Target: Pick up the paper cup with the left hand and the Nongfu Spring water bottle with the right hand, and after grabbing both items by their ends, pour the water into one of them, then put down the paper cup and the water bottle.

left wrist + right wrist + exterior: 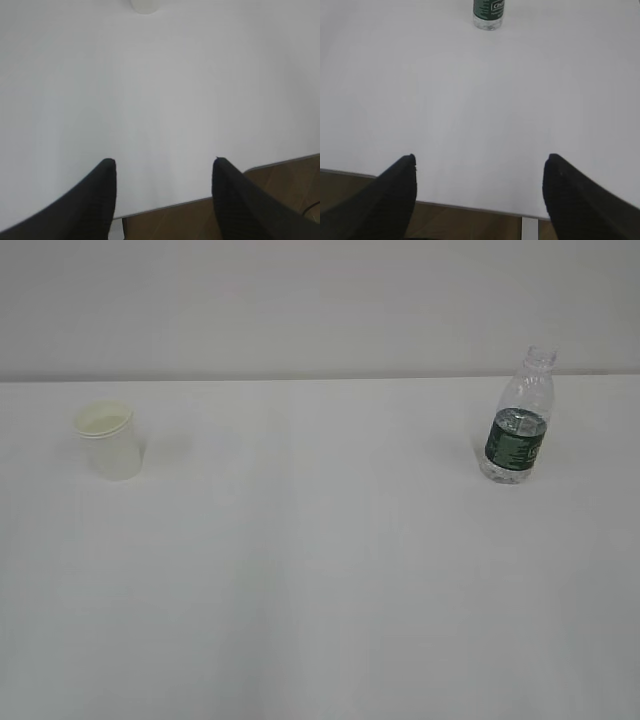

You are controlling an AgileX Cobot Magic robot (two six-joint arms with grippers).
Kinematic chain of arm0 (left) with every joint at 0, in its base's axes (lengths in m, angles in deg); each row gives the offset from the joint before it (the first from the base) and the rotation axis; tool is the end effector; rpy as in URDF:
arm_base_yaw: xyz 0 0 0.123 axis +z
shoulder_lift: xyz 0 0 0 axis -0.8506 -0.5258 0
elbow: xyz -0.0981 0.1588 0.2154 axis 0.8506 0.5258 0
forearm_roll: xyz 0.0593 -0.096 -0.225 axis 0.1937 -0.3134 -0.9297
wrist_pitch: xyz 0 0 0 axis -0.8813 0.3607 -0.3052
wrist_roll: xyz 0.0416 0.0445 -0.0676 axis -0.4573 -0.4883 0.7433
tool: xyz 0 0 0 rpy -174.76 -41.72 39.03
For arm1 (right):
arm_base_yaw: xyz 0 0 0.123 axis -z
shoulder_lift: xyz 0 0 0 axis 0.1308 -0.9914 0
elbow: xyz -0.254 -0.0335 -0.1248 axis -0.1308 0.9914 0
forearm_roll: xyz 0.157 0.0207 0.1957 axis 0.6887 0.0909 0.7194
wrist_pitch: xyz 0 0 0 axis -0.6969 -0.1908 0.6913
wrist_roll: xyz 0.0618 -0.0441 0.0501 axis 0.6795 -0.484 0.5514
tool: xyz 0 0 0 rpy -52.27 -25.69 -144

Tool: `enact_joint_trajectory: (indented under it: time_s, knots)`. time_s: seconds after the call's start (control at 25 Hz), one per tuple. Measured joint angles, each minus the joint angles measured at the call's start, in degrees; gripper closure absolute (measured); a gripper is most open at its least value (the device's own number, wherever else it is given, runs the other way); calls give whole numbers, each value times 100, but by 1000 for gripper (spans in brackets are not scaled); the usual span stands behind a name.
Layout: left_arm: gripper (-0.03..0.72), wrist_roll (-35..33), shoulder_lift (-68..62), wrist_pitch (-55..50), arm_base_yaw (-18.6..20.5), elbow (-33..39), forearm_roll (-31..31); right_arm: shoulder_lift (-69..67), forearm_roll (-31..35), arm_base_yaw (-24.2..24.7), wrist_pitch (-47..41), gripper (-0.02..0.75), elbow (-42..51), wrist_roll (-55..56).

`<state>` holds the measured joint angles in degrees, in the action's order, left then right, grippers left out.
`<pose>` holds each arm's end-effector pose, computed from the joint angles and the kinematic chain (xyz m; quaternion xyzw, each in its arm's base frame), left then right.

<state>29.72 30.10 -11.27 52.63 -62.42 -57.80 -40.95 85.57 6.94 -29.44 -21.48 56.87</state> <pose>0.0213 -0.0047 0.2819 0.0695 0.8973 -0.0252 0.4353 0.0111 0.0018 0.2726 -0.0709 0.8950 -0.0200 0.4399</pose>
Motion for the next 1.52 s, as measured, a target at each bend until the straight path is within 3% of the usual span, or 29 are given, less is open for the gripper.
enact_joint_trajectory:
  time_s: [0.36,0.84,1.52]
  knots:
    - [260,2,67,0,0,0,0,84,-34,0,-48,150,48,151]
    - [268,12,1086,-12,0,0,-4,814,-48,0,-80,150,48,173]
    - [277,12,1098,-22,0,0,-26,814,-60,0,-93,150,48,181]
